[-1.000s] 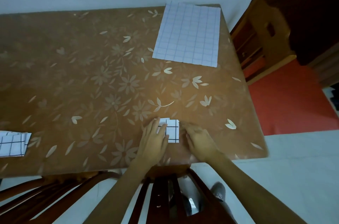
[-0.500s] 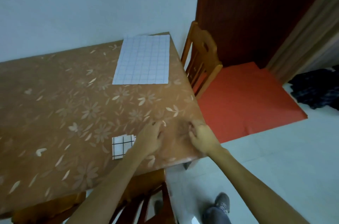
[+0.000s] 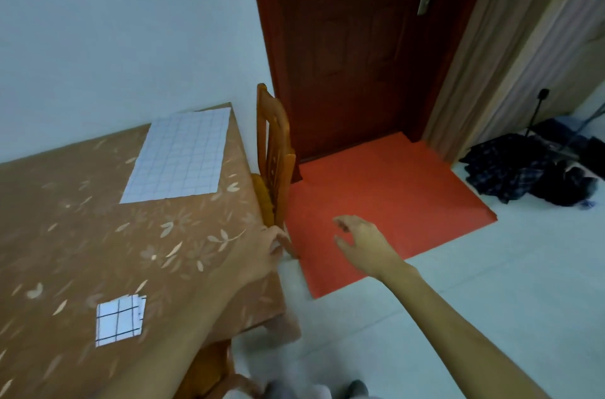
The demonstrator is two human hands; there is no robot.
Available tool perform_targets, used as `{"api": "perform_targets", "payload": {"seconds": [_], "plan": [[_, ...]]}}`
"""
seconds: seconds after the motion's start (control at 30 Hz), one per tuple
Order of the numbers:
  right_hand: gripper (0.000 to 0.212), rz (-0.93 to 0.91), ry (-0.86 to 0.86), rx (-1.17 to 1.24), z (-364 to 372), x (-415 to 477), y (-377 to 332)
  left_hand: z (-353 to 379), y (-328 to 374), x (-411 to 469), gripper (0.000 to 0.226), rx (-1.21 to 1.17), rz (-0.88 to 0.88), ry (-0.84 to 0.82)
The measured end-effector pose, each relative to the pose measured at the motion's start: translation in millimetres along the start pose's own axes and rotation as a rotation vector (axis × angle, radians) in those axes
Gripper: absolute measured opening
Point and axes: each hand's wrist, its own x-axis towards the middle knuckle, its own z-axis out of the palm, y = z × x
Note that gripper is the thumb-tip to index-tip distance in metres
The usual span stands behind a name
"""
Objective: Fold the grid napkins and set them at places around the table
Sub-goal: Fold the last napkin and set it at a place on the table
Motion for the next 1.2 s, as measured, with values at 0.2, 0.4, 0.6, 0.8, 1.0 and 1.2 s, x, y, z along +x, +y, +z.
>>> {"api": "perform_targets", "payload": {"seconds": [0.2,0.4,0.6,0.8,1.0,1.2], "plan": [[0.041,0.005,0.015,0.034,-31,18,30,-10,48,38,0.057,-0.116,-0.010,-0.062],[0.042,0.022,0.002,0.045,-57,57,55,-3,61,99,0.031,-0.145,-0.047,-0.092],[0.041,-0.030,-0.021,0.018,-93,145,69,-18,49,173,0.026,-0.247,-0.053,-0.005],[0.038,-0.137,-0.089,0.010,-107,251,42,-50,15,235,0.023,-0.337,-0.160,0.064],[0.038,-0.278,-0.194,0.001,-97,332,9,-90,-19,257,0.021,-0.405,-0.257,0.146],[0.038,-0.443,-0.328,0.034,-77,410,-30,-106,-50,261,0.013,-0.460,-0.449,0.237]]}}
